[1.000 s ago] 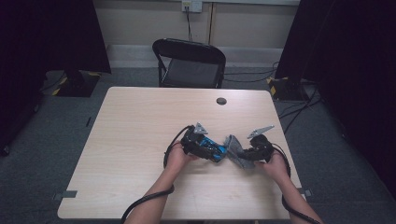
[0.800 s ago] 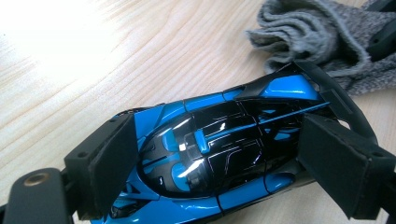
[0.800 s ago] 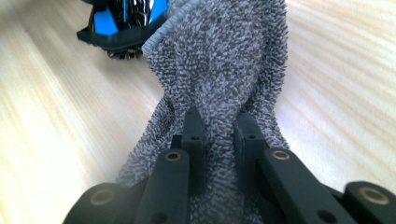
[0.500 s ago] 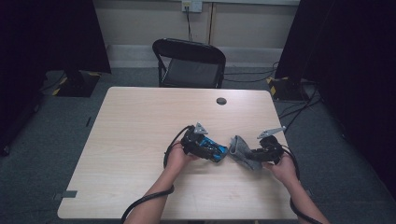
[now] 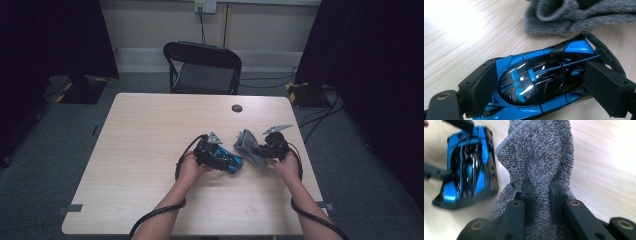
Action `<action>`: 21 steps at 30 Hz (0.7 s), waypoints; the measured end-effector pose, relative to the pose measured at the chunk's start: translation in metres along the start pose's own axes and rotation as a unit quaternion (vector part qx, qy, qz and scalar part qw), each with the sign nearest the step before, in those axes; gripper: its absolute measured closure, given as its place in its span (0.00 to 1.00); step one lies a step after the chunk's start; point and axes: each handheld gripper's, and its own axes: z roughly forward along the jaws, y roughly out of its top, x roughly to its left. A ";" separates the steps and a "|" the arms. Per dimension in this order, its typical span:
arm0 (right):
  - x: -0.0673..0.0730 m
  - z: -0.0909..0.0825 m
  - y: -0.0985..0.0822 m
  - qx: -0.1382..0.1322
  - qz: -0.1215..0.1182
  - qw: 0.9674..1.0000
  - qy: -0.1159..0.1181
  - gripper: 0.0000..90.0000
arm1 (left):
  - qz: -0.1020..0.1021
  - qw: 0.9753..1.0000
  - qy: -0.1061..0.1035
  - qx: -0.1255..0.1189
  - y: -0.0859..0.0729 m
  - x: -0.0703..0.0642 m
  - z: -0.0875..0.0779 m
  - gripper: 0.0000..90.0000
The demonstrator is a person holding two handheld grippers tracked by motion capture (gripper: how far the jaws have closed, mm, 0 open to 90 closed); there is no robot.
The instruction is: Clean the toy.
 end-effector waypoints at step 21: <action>0.023 0.068 0.053 0.012 -0.047 0.998 -0.030 0.86 | -0.002 1.000 -0.002 -0.016 -0.004 0.001 -0.001 0.14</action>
